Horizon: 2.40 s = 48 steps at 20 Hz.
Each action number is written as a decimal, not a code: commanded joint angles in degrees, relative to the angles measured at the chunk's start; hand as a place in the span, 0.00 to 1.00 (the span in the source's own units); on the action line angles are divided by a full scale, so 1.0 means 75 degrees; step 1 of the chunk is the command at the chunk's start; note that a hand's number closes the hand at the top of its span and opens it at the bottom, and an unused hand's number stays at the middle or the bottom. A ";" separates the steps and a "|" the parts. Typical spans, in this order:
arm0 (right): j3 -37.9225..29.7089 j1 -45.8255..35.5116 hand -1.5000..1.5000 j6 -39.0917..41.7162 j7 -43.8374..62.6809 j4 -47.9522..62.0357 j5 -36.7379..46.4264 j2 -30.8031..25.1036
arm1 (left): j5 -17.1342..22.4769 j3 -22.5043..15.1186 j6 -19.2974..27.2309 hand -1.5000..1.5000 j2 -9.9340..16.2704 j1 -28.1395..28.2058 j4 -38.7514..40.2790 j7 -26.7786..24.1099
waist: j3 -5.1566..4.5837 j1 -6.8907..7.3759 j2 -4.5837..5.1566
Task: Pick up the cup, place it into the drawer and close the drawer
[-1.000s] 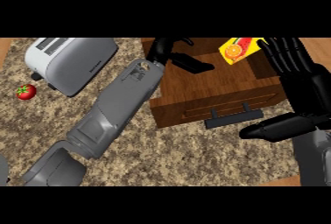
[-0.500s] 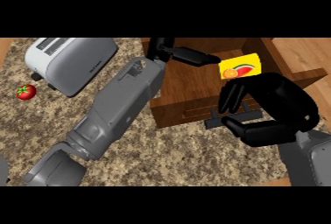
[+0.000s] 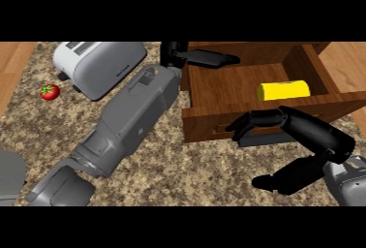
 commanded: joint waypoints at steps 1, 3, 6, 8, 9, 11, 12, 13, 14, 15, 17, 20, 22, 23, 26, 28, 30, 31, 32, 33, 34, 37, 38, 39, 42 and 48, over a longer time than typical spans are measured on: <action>0.0455 0.0364 0.00 -0.0550 -0.0474 0.0221 0.1880 -0.0058 | 0.0241 0.0109 0.0012 0.00 -0.0001 0.0071 0.0041 -0.0231 | 0.0008 0.0362 -0.0023; 0.0771 0.0714 0.00 -0.0985 -0.0793 0.0562 0.2574 0.0075 | 0.0369 0.0088 -0.0198 0.00 -0.0001 0.0414 -0.0212 -0.0395 | 0.0005 0.0533 -0.0075; 0.1032 0.0411 0.00 -0.1433 -0.1311 0.2072 0.3367 0.0212 | 0.0384 0.0165 -0.0378 0.00 0.0000 0.0671 -0.0318 -0.0646 | 0.0007 0.0773 -0.0049; 0.1403 0.0333 0.00 -0.1833 -0.1658 0.2969 0.3863 0.0503 | 0.0302 0.0217 -0.0491 0.00 0.0000 0.0798 -0.0406 -0.0614 | 0.0007 0.0950 -0.0065; 0.1441 0.0155 0.00 -0.1616 -0.1703 0.3296 0.3871 0.0401 | 0.0359 0.0294 -0.0470 0.00 0.0059 0.0777 -0.0571 -0.0454 | 0.0003 0.0956 -0.0097; 0.1563 -0.0188 0.00 -0.1901 -0.2311 0.4224 0.4299 0.0453 | 0.0284 0.0188 -0.0537 0.00 0.0021 0.1237 -0.0845 -0.0625 | 0.0006 0.1083 -0.0111; 0.1471 -0.0544 0.00 -0.1934 -0.2178 0.4738 0.4289 0.0646 | 0.0304 0.0280 -0.0744 0.00 0.0300 0.1473 -0.0859 -0.0830 | 0.0004 0.1124 -0.0089; 0.1304 -0.0661 1.00 -0.2132 -0.2873 0.5439 0.4455 0.0373 | 0.0279 0.0230 -0.0718 0.00 0.0249 0.1435 -0.0885 -0.0684 | 0.0012 0.1170 -0.0065; 0.1533 -0.0784 1.00 -0.2271 -0.2653 0.5815 0.4666 0.0699 | 0.0321 0.0263 -0.0661 0.00 0.0369 0.1492 -0.1082 -0.0527 | 0.0011 0.1258 -0.0091; 0.1247 -0.1080 1.00 -0.2563 -0.2810 0.6365 0.4665 0.0765 | 0.0332 0.0303 -0.0706 0.00 0.0628 0.1384 -0.1185 -0.0366 | 0.0016 0.1358 -0.0073; 0.1039 -0.1483 1.00 -0.2858 -0.3262 0.7323 0.4739 0.0831 | 0.0283 0.0181 -0.0863 0.00 0.0568 0.1771 -0.1404 -0.0436 | 0.0022 0.1458 -0.0045; 0.0296 -0.2348 1.00 -0.2956 -0.3806 0.8020 0.4362 0.0668 | 0.0341 0.0176 -0.1135 0.00 0.0748 0.2223 -0.1758 -0.0462 | 0.0027 0.1642 -0.0024; 0.0094 -0.2802 1.00 -0.3192 -0.3952 0.8611 0.4355 0.0819 | 0.0301 0.0131 -0.1175 0.00 0.0851 0.2327 -0.1933 -0.0410 | 0.0031 0.1726 0.0008; -0.0103 -0.3005 1.00 -0.3213 -0.4219 0.8856 0.4293 0.0605 | 0.0338 0.0163 -0.1362 0.00 0.1028 0.2336 -0.1887 -0.0249 | 0.0032 0.1674 0.0043; -0.0631 -0.3428 1.00 -0.3504 -0.4484 0.9331 0.4072 0.0340 | 0.0398 0.0125 -0.1569 0.00 0.1160 0.2662 -0.2204 -0.0164 | 0.0042 0.1908 0.0071; -0.0813 -0.3798 1.00 -0.3807 -0.4466 0.9724 0.4042 0.0512 | 0.0496 0.0211 -0.1698 0.00 0.1388 0.2656 -0.2502 0.0014 | 0.0039 0.1957 0.0052; -0.1077 -0.4202 1.00 -0.3794 -0.4324 0.9979 0.3971 0.0107 | 0.0478 0.0183 -0.1827 0.00 0.1478 0.2775 -0.2447 0.0027 | 0.0042 0.2085 0.0155; -0.1194 -0.4222 1.00 -0.3766 -0.4327 1.0059 0.3873 0.0045 | 0.0440 0.0123 -0.1794 0.00 0.1396 0.2929 -0.2598 -0.0100 | 0.0042 0.2117 0.0123; -0.1264 -0.4506 1.00 -0.3694 -0.4130 1.0031 0.3811 0.0038 | 0.0471 0.0154 -0.1857 0.00 0.1506 0.2694 -0.2558 0.0132 | 0.0039 0.2119 0.0157; -0.1349 -0.4398 1.00 -0.3659 -0.4228 1.0093 0.3746 -0.0114 | 0.0419 0.0084 -0.1938 0.00 0.1515 0.3111 -0.2582 -0.0068 | 0.0034 0.2103 0.0141; -0.1424 -0.4594 1.00 -0.3609 -0.4148 1.0013 0.3661 -0.0121 | 0.0380 0.0043 -0.2000 0.00 0.1460 0.3112 -0.2513 -0.0142 | 0.0032 0.2123 0.0214; -0.1500 -0.4574 1.00 -0.3389 -0.4076 0.9997 0.3550 -0.0314 | 0.0446 0.0035 -0.2187 0.00 0.1599 0.3171 -0.2687 0.0036 | 0.0034 0.2313 0.0203; -0.1581 -0.4634 1.00 -0.3283 -0.4075 0.9957 0.3454 -0.0391 | 0.0477 0.0075 -0.2192 0.00 0.1575 0.3259 -0.2698 -0.0050 | 0.0027 0.2260 0.0197; -0.1565 -0.4674 1.00 -0.3166 -0.3994 0.9932 0.3456 -0.0482 | 0.0436 0.0001 -0.2257 0.00 0.1580 0.3248 -0.2760 -0.0009 | 0.0025 0.2303 0.0187; -0.1630 -0.4619 1.00 -0.3076 -0.4060 0.9781 0.3322 -0.0507 | 0.0525 0.0115 -0.2213 0.00 0.1612 0.3190 -0.2811 0.0031 | 0.0031 0.2372 0.0230; -0.1766 -0.4533 1.00 -0.2536 -0.4031 0.9549 0.3029 -0.0790 | 0.0534 0.0022 -0.2365 0.00 0.1568 0.3390 -0.2963 0.0055 | 0.0028 0.2484 0.0227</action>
